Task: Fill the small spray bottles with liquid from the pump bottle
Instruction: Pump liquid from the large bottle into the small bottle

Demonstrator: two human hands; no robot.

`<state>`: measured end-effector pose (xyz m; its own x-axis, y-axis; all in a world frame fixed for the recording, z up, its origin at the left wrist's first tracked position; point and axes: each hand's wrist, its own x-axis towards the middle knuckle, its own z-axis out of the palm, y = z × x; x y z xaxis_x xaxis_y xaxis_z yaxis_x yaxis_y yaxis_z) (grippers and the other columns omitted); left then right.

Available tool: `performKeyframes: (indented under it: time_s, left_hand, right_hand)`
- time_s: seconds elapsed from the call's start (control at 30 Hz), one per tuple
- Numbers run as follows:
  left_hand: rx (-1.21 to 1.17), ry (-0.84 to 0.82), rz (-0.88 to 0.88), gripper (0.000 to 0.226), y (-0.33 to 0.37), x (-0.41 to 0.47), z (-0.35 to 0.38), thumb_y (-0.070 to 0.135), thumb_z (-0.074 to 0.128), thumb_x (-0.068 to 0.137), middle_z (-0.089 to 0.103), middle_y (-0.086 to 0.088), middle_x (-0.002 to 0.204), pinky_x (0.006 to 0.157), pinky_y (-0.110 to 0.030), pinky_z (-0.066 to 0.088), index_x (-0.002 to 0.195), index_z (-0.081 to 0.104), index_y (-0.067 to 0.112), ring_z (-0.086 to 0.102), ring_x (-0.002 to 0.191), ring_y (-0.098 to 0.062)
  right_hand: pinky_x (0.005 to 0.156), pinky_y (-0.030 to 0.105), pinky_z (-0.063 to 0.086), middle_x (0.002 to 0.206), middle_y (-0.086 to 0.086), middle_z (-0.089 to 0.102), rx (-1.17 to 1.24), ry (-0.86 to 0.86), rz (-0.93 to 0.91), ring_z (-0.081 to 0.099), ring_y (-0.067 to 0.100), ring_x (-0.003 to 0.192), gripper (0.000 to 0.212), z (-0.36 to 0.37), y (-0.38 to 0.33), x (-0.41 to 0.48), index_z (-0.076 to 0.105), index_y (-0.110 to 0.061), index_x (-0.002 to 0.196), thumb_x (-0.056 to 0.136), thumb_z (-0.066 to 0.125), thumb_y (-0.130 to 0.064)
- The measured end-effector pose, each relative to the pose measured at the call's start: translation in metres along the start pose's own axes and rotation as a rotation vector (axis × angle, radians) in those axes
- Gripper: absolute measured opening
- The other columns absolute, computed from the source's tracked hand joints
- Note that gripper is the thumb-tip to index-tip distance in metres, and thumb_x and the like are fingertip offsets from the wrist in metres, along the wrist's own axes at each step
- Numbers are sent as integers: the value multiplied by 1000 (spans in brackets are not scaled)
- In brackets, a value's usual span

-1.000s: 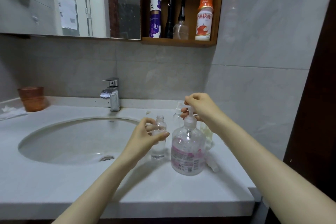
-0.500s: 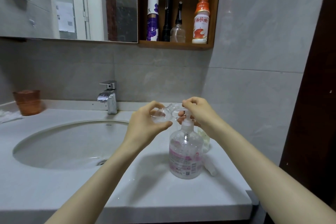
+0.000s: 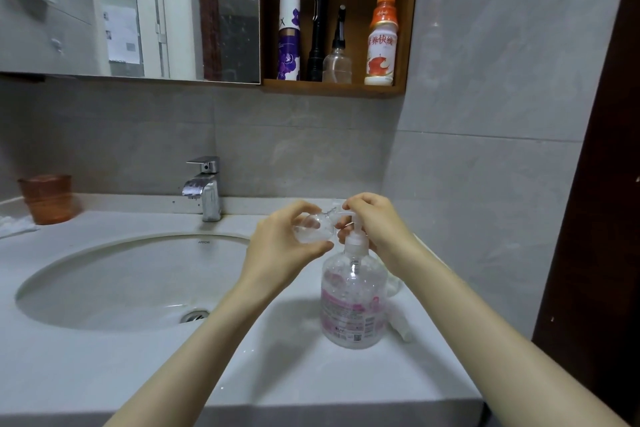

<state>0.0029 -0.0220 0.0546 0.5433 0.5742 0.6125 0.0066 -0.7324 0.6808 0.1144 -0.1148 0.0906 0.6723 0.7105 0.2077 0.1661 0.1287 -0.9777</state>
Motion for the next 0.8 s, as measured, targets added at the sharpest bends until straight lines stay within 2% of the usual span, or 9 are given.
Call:
performKeyframes:
  time_s: [0.07,0.17,0.23,0.33,0.5,0.57,0.63,0.73,0.8]
  left_hand:
    - [-20,2,15,40,1,1,3,40,78,54,69,14,81,83,-39,52,91,63,32,65,91,-6]
    - [-61,13,28,49,0,0,7,59,75,47,70,12,81,80,-37,53,87,62,34,65,90,-3]
    - [-80,22,31,52,-3,-1,7,64,72,45,70,11,81,80,-37,54,87,62,34,66,88,-3]
    - [-89,26,37,51,-5,1,9,60,72,45,70,12,82,81,-35,53,88,63,34,65,89,-2]
    - [-33,22,51,44,-7,4,16,43,85,53,70,14,87,82,-32,52,90,62,36,63,92,1]
    - [-36,26,55,43,-9,3,17,40,88,57,70,13,88,83,-32,52,91,63,34,64,92,0]
    - [-34,29,65,43,-9,2,16,46,86,56,70,14,86,82,-31,52,90,62,35,64,92,0]
    - [-50,29,64,41,-6,1,14,42,88,57,69,14,84,81,-31,52,85,58,40,63,90,1]
    - [-48,31,71,42,-6,2,14,45,87,55,69,14,85,80,-31,52,85,58,41,63,90,1]
  right_hand:
    - [50,22,49,69,13,57,-32,-7,-17,55,18,50,15,-1,3,1,52,-3,90,96,40,-8]
    - [63,30,47,65,6,63,-108,-20,-14,59,19,59,24,-2,6,3,58,-5,85,95,37,-13]
    - [56,23,45,57,-1,63,-123,-37,-18,58,14,53,27,-2,6,2,59,-4,85,94,35,-12]
    - [45,17,45,56,1,59,-115,-44,-38,54,12,43,28,-2,6,2,58,-2,86,93,32,-8]
    - [39,11,34,64,4,59,-186,11,-78,55,17,50,23,-5,14,6,56,-6,87,93,34,-7]
    - [43,14,37,68,3,60,-186,16,-58,55,17,55,21,-5,17,9,55,-9,85,93,36,-10]
    - [49,20,39,73,3,60,-170,1,-18,56,17,59,19,-7,18,11,54,-11,83,94,38,-14]
    - [49,19,38,72,2,59,-148,-50,18,55,12,49,20,-9,17,13,55,-11,89,96,40,-23]
    - [54,23,39,72,3,59,-142,-66,21,54,15,52,21,-9,16,14,55,-10,90,95,39,-23]
